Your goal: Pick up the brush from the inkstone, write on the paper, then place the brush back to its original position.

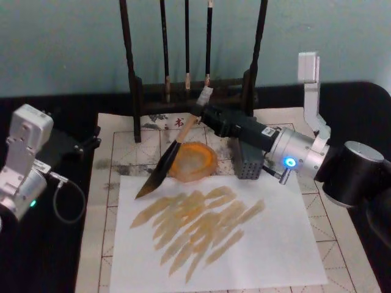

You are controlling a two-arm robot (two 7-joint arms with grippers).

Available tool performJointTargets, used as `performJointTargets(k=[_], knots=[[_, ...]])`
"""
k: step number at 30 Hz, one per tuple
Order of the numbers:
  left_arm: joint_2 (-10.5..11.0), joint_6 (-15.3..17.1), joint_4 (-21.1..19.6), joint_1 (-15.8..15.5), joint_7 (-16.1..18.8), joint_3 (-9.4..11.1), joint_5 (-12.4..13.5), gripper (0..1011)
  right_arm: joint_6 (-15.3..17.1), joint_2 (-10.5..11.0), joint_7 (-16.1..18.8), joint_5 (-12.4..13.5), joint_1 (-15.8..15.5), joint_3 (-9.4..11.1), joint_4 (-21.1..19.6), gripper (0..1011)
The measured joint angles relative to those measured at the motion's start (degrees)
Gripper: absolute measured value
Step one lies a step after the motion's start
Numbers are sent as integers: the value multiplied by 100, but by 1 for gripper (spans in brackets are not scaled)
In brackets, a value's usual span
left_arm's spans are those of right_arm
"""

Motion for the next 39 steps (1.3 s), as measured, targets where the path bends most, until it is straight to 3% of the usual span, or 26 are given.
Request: performJointTargets(k=[26, 39], knots=[[0, 0, 0, 0, 0, 0, 0, 1001, 183, -214, 159, -335, 91, -53, 198, 174], [0, 0, 0, 0, 0, 0, 0, 1001, 245, -241, 143, -389, 80, 33, 263, 174]])
